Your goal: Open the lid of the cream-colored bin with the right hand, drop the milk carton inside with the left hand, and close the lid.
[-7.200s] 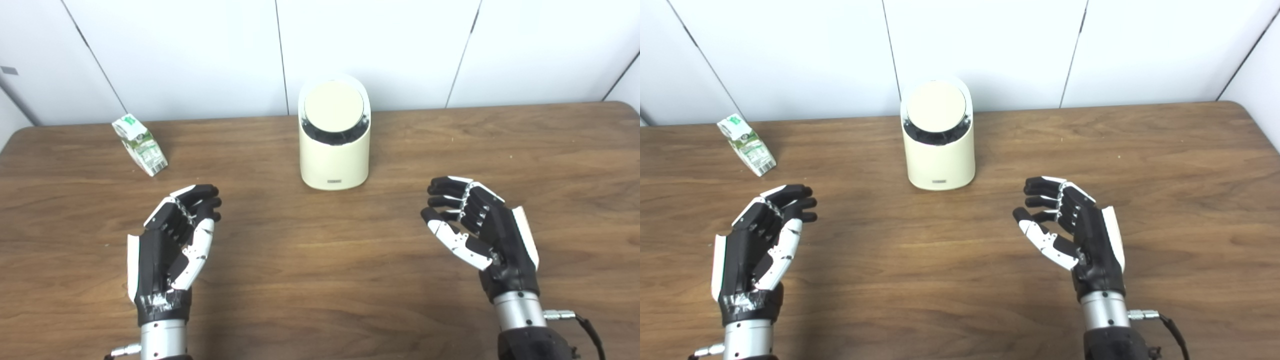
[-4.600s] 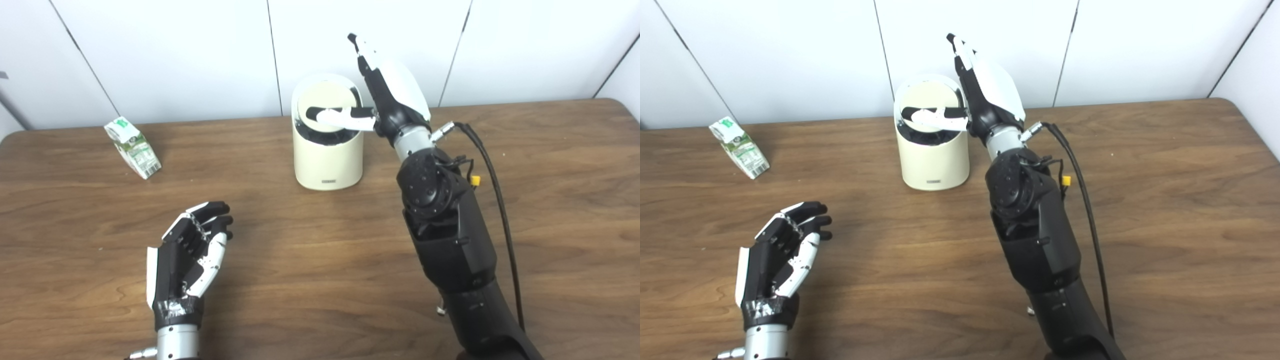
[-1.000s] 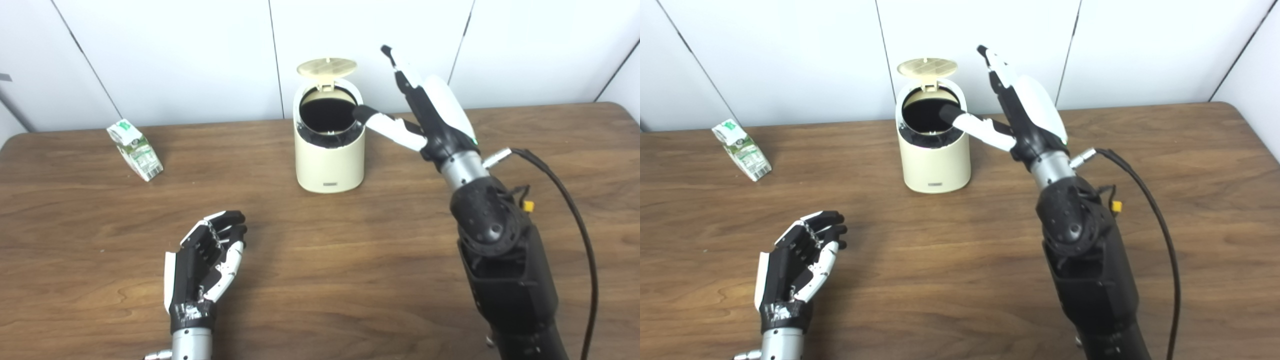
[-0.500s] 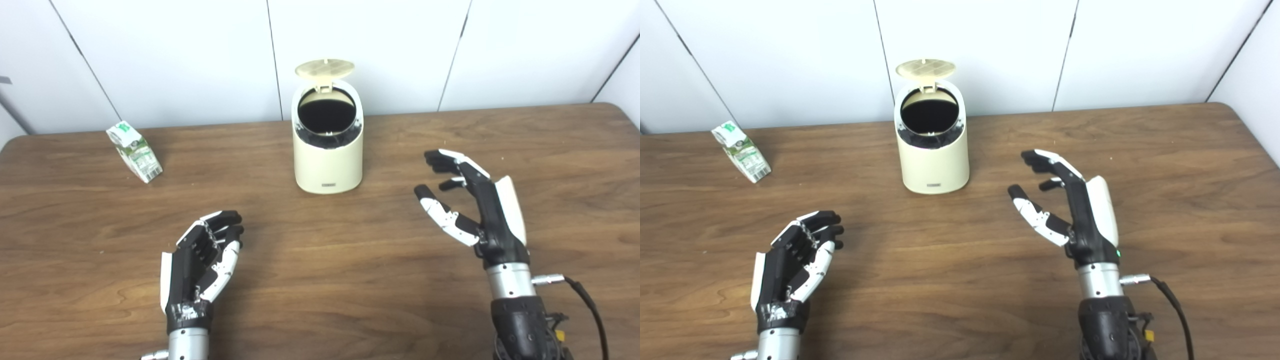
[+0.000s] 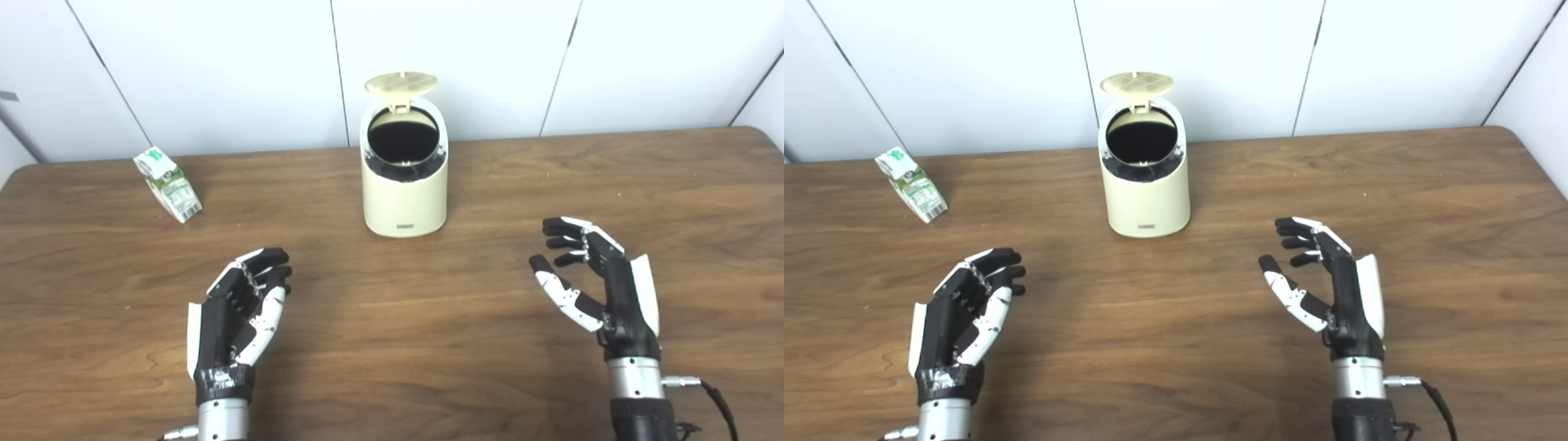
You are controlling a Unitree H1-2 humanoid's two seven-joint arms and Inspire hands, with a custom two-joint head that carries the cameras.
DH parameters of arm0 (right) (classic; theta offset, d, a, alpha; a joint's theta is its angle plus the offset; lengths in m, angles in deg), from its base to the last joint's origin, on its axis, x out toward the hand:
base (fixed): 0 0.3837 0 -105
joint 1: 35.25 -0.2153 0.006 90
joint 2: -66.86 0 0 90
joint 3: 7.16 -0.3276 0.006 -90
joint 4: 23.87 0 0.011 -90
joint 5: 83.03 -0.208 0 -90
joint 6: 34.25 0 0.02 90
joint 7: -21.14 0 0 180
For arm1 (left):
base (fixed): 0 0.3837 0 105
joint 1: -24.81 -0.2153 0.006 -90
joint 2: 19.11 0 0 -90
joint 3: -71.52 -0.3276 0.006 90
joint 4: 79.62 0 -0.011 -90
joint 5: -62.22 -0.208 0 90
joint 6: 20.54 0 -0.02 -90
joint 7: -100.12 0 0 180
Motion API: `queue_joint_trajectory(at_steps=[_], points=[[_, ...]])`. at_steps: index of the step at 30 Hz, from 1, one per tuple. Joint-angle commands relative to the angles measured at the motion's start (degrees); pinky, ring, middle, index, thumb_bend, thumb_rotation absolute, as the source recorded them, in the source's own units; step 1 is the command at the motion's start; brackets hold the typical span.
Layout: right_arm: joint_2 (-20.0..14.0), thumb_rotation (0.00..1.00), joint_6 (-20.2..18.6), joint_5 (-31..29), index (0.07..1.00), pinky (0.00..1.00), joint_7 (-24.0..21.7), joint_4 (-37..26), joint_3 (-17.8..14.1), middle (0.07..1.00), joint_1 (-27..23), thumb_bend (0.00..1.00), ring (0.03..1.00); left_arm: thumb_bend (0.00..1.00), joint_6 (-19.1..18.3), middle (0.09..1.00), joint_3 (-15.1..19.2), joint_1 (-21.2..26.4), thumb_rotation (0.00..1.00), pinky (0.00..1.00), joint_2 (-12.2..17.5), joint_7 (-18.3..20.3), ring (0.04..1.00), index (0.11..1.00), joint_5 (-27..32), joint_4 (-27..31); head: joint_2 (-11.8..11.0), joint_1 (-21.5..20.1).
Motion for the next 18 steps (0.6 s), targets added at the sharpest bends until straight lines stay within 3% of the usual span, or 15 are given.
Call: queue_joint_trajectory(at_steps=[1,7,12,15,18], points=[[-0.2,0.33,2.7,0.1,0.659,0.51,0.4,-1.1,0.1,0.673,-0.7,0.24,0.639,0.50,0.9,0.701,1.8,-3.2,0.25,0.60,0.3,-0.7,0.666,0.706,0.8,2.4,-0.2,1.4],[-0.6,0.25,2.2,1.0,0.659,0.52,0.2,-1.8,0.3,0.672,0.0,0.24,0.642,0.75,0.5,0.669,7.6,-1.5,0.37,0.61,1.4,-3.1,0.652,0.723,-1.1,3.4,-0.2,2.6],[-1.1,0.22,2.1,-0.6,0.655,0.52,-0.4,-1.3,-0.6,0.672,-0.3,0.23,0.641,0.72,-2.7,0.704,13.0,0.5,0.33,0.61,4.0,-3.9,0.689,0.774,-3.1,6.0,-0.7,4.0],[-1.7,0.25,2.9,-2.0,0.654,0.53,-0.4,-0.3,-1.0,0.672,-0.7,0.23,0.644,0.75,-5.7,0.744,16.2,1.9,0.32,0.63,6.0,-3.5,0.712,0.803,-2.9,7.6,-1.0,4.8],[-2.2,0.21,2.9,-4.1,0.659,0.54,-0.7,0.2,-1.6,0.678,-1.0,0.24,0.654,0.76,-7.6,0.756,18.3,3.2,0.31,0.65,7.9,-3.3,0.739,0.819,-2.5,8.1,-1.2,5.9]])
